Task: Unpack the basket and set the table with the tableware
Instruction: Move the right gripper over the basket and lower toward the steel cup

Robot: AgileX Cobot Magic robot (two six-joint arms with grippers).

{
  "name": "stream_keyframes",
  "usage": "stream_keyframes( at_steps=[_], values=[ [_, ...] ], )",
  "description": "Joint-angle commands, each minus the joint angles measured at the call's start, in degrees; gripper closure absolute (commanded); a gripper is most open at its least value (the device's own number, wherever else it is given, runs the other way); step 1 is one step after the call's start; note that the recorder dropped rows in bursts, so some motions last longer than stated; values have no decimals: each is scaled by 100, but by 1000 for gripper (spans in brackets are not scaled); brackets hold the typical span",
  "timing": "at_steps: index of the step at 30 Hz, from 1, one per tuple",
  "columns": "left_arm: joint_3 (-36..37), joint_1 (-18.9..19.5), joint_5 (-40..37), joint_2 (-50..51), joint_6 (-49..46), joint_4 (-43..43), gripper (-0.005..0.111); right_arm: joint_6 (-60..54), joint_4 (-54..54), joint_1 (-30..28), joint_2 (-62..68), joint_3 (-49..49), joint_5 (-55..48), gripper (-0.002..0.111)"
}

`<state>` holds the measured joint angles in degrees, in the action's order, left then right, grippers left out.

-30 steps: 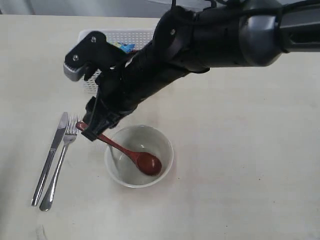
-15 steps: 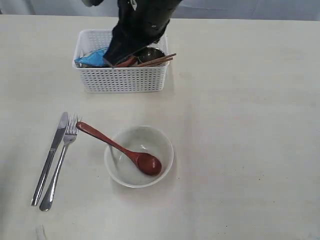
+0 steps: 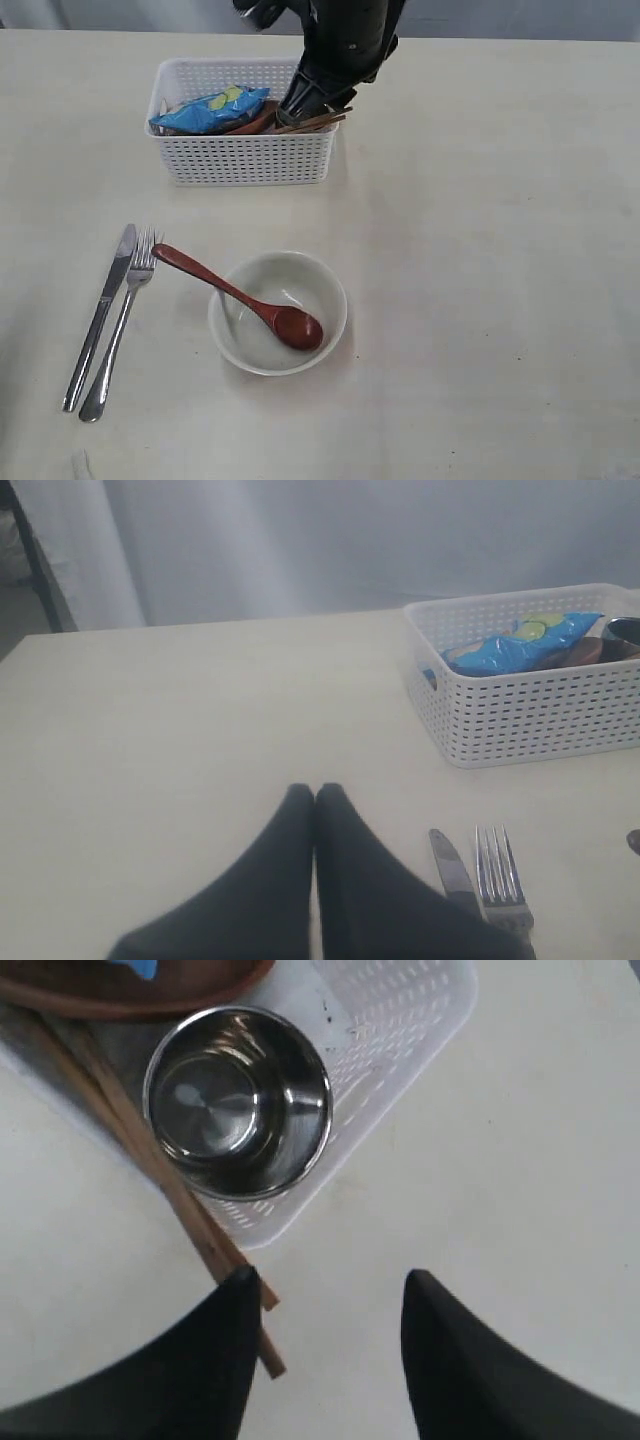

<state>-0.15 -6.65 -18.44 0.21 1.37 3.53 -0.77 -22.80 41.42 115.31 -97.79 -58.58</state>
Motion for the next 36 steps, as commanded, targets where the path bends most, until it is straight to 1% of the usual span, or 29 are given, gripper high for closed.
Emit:
stream_keyframes(
  at_steps=[1, 4, 7, 12, 14, 36],
  values=[
    [15, 13, 10, -21, -10, -31, 107, -598, 470, -148, 305, -696, -539, 64],
    [15, 13, 10, -21, -10, -31, 107, -1296, 841, -148, 619, -1202, -1069, 64],
    [15, 13, 10, -21, -10, -31, 107, -1868, 1027, -148, 922, -1633, -1138, 64],
    [15, 13, 10, -21, -10, -31, 107, -2854, 811, -148, 1119, -1781, -1138, 64],
    [15, 13, 10, -21, -10, -31, 107, -3081, 771, -148, 1154, -1781, -1138, 64],
    [15, 13, 10, -21, -10, -31, 107, -3191, 752, 0, 1285, -1770, -1138, 64]
  ],
)
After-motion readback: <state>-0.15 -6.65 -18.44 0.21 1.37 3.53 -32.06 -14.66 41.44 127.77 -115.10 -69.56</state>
